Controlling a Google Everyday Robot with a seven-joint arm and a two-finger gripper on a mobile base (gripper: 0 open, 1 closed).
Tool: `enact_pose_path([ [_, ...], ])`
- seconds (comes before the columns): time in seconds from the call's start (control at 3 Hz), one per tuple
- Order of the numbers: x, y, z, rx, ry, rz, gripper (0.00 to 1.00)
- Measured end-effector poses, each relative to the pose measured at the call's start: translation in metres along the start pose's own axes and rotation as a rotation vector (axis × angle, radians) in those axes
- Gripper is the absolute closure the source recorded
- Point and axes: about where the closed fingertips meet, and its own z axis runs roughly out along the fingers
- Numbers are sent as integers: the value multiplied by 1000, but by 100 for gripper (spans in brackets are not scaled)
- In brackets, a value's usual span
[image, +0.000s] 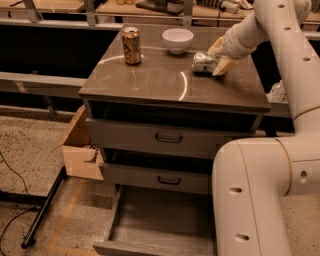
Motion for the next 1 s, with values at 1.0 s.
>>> enact_pose_path([
  [1.0, -9, -9, -29, 43, -40, 114, 100],
])
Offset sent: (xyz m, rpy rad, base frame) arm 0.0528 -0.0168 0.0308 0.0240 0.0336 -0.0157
